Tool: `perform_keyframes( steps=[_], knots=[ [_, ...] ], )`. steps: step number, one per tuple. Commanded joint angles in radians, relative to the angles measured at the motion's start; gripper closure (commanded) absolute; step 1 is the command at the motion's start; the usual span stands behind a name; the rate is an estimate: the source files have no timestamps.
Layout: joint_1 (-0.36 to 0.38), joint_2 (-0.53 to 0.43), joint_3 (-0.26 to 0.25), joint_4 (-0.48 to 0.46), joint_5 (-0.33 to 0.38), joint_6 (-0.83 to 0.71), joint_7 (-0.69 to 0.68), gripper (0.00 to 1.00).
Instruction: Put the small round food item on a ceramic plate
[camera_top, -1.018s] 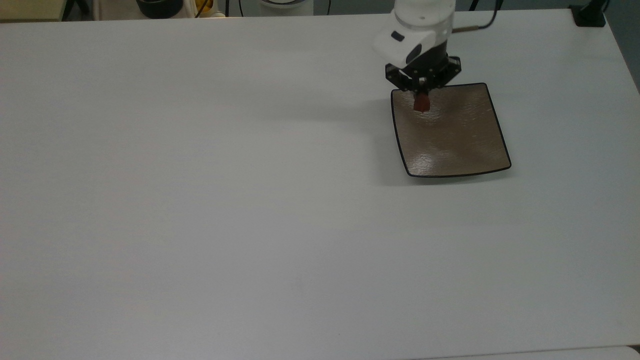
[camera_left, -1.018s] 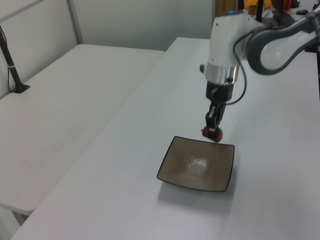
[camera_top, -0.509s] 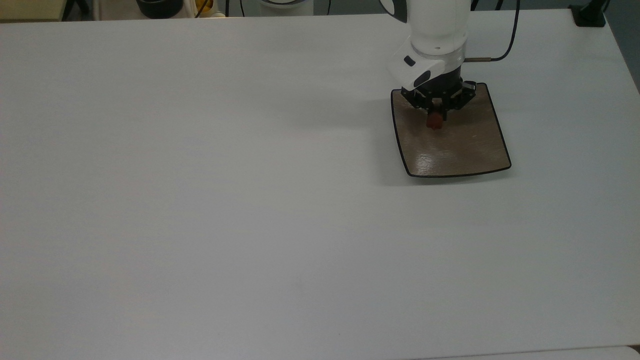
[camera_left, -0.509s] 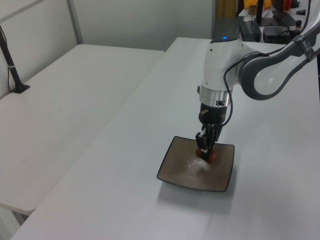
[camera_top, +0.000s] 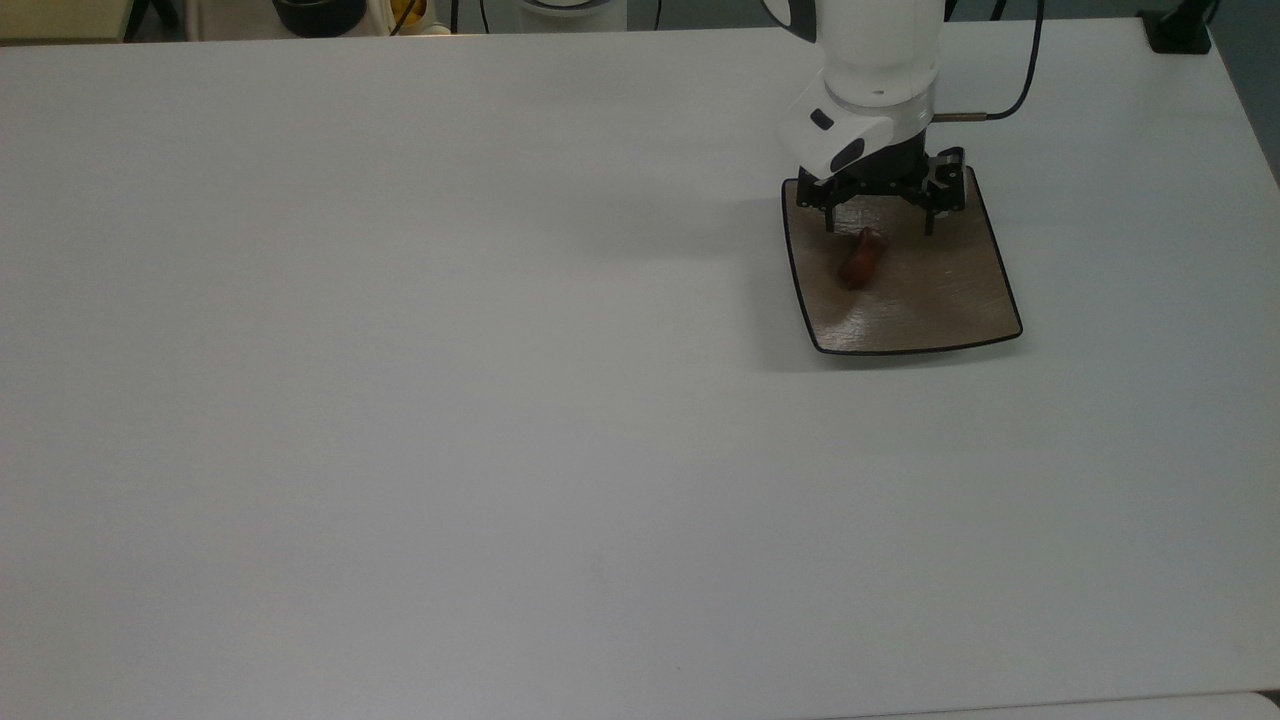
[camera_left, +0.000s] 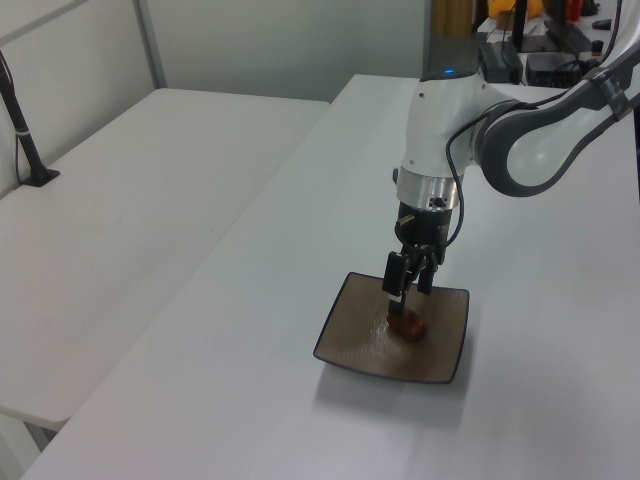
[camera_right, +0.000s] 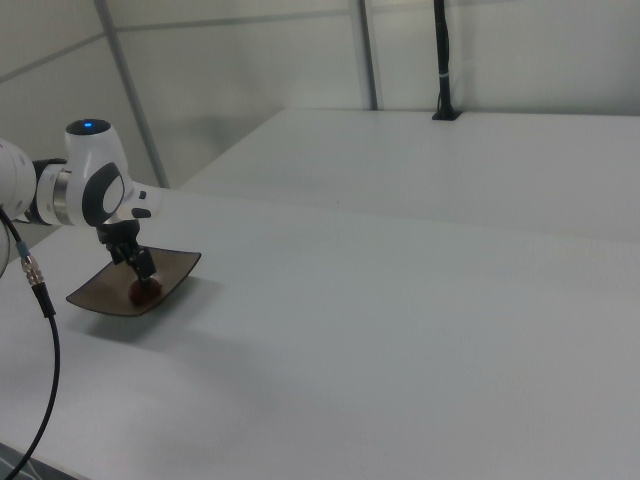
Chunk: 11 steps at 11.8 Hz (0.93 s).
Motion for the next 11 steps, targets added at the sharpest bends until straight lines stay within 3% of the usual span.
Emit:
perform_keyframes(
  steps=[1,4,8,11],
  knots=[
    [0.007,-0.015,-0.002,0.007,-0.013,-0.027,0.016,0.0],
    [0.0,-0.065,-0.002,0.006,-0.121,-0.218,-0.086,0.0],
    [-0.059,-0.159,-0.016,0.006,-0.166,-0.464,-0.313,0.0],
    [-0.057,-0.219,-0.054,0.009,-0.273,-0.56,-0.323,0.0]
  ],
)
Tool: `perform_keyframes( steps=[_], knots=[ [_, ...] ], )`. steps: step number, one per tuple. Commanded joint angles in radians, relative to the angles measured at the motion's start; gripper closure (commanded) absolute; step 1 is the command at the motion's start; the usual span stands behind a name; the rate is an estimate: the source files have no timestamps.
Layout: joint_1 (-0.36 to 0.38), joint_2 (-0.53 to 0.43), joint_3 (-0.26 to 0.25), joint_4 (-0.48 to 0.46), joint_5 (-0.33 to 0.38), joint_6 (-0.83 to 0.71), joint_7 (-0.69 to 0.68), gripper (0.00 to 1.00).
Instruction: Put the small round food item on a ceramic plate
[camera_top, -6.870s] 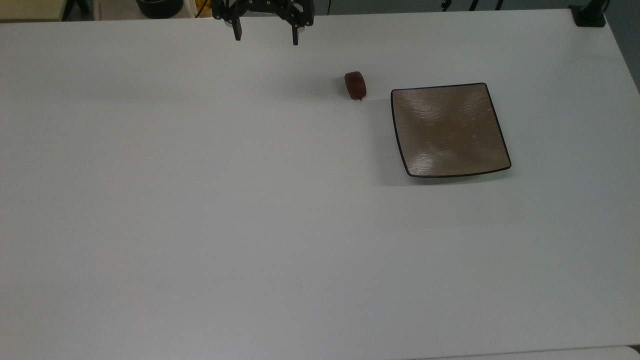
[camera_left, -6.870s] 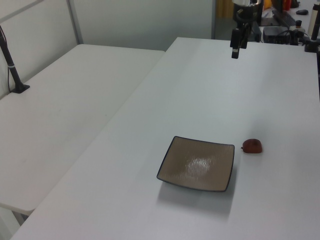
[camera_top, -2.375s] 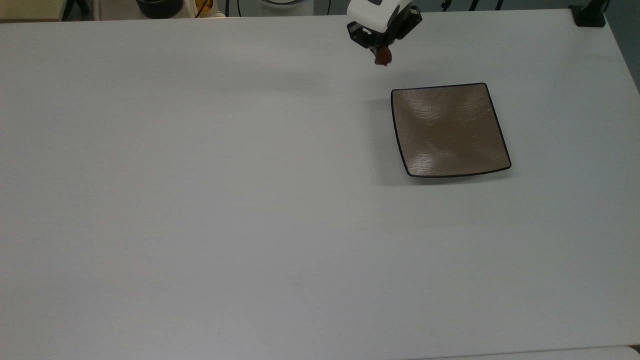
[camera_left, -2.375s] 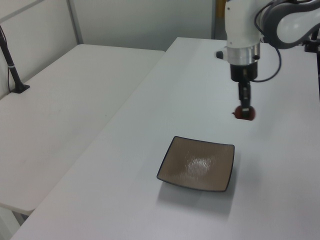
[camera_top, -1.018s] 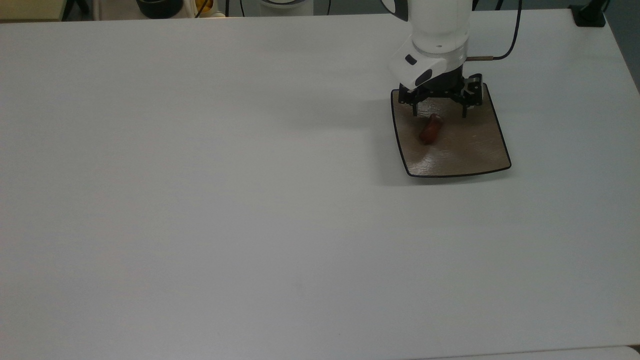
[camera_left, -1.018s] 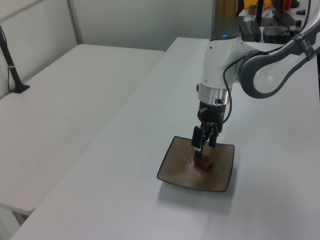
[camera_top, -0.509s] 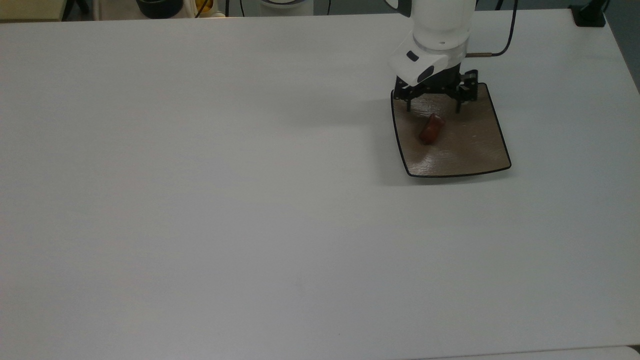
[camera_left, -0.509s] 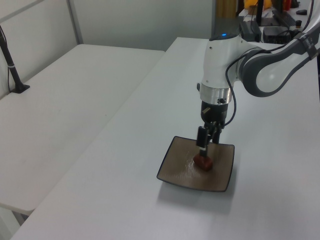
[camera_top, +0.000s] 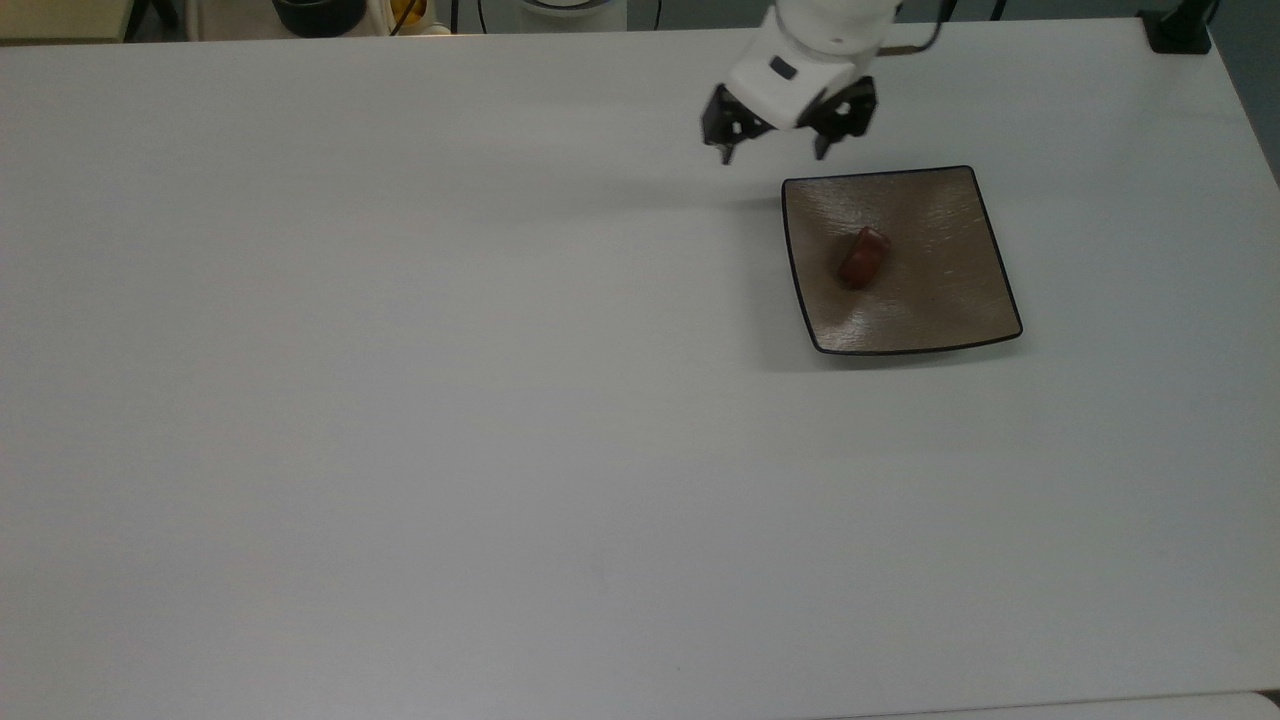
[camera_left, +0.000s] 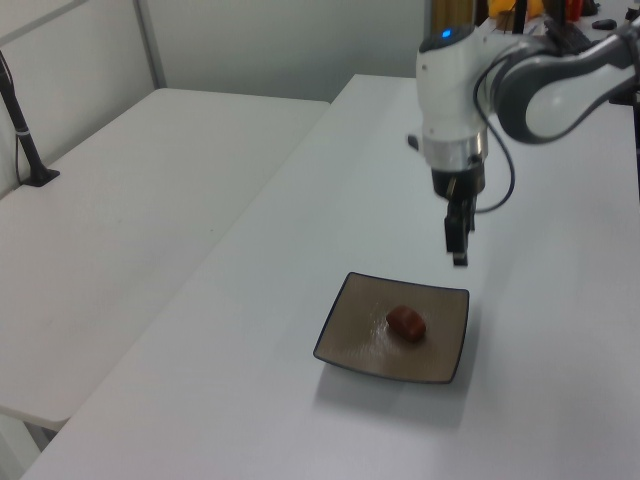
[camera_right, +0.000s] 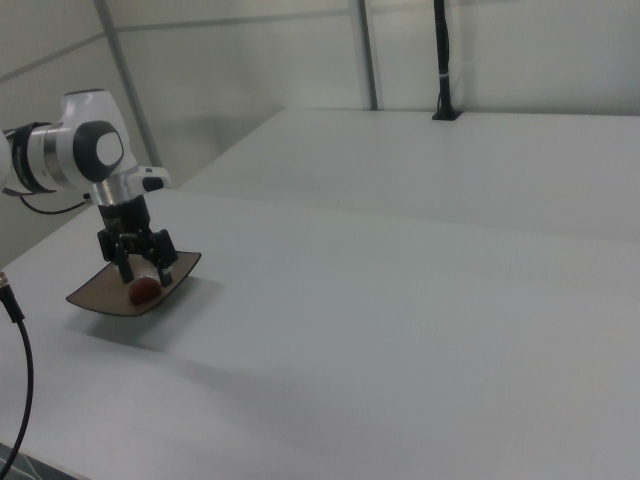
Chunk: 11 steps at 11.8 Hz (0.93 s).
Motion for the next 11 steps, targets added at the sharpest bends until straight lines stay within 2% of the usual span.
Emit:
perform_keyframes(
  steps=[1,3,4,6,8,9,11],
  knots=[
    [-0.004,-0.093,-0.067,0.01,-0.12,-0.13,-0.032,0.0],
    [-0.006,-0.1,-0.142,0.044,-0.096,-0.146,-0.038,0.0],
    [-0.014,-0.113,-0.156,0.044,-0.07,-0.137,-0.038,0.0],
    [-0.11,-0.213,-0.156,0.005,0.001,-0.134,-0.068,0.0],
    [-0.185,-0.241,-0.153,0.001,0.082,-0.135,-0.143,0.0],
    [-0.211,-0.257,-0.154,0.001,0.117,-0.134,-0.172,0.0],
    [-0.229,-0.262,-0.165,0.001,0.131,-0.134,-0.183,0.0]
  ],
)
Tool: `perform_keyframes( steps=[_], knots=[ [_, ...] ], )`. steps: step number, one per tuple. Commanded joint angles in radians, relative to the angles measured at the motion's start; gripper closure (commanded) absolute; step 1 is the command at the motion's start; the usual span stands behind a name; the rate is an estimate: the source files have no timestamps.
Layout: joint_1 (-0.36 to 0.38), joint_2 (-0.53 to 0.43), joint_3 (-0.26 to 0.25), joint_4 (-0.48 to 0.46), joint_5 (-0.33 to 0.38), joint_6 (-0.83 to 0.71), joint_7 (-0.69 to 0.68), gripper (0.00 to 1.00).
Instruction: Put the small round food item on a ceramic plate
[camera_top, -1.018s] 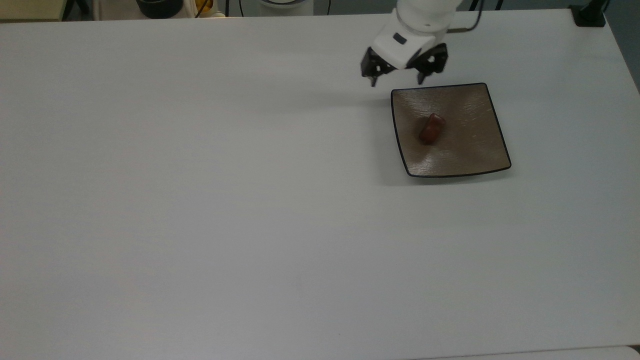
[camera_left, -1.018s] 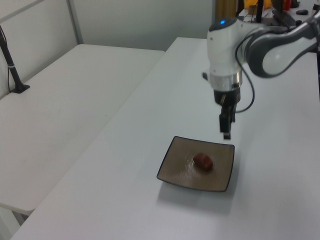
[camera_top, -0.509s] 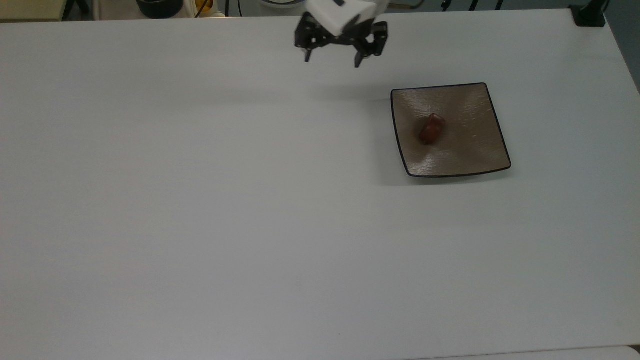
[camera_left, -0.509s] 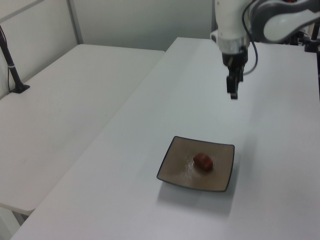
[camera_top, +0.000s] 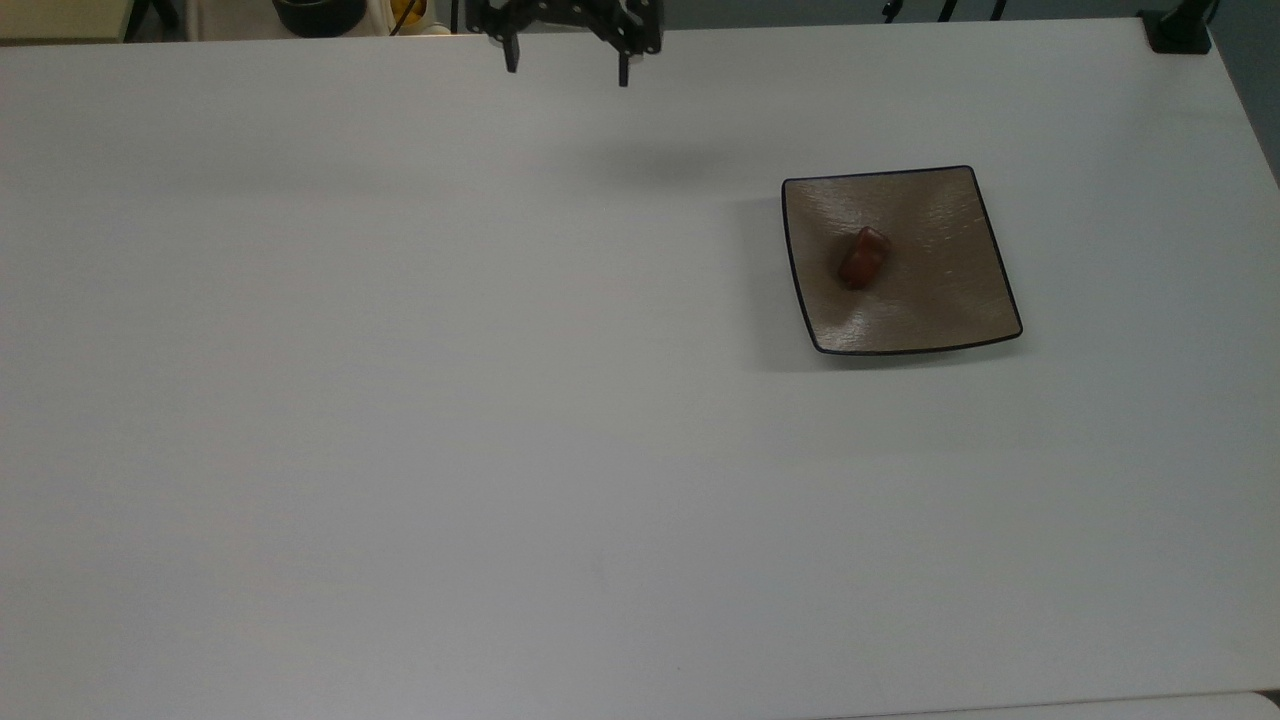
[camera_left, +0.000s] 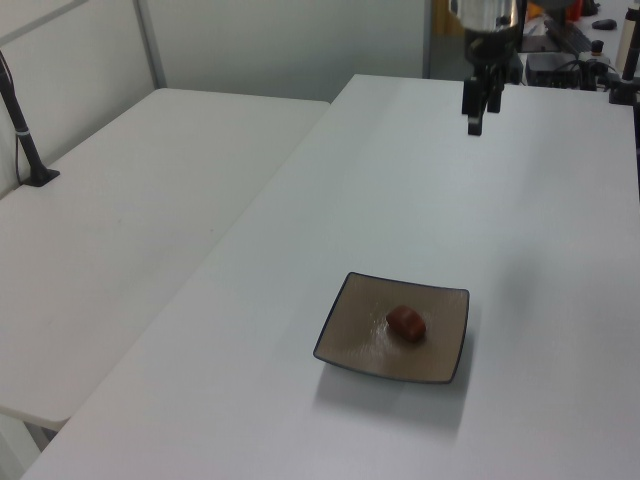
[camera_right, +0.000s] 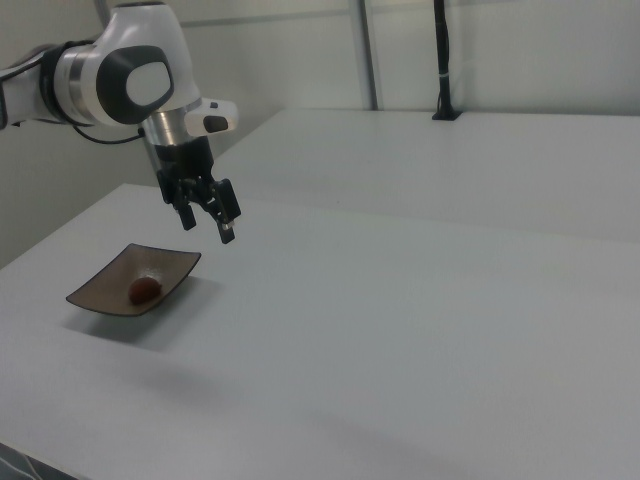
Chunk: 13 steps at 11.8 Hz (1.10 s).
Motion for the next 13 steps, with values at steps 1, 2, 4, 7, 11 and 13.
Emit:
perform_keyframes(
  steps=[1,2,4,7,11,13],
  knots=[
    [-0.011,-0.034,-0.031,-0.034,0.04,-0.007,-0.034,0.0],
    [0.007,-0.031,-0.06,-0.034,0.041,-0.007,-0.036,0.0],
    [0.053,-0.024,-0.108,-0.031,0.041,-0.006,-0.036,0.0],
    [0.073,-0.023,-0.131,-0.031,0.048,0.053,-0.037,0.0],
    [0.089,-0.011,-0.158,-0.028,0.041,0.105,-0.045,0.0],
    [0.102,-0.005,-0.162,-0.028,0.04,0.106,-0.054,0.0]
  ],
)
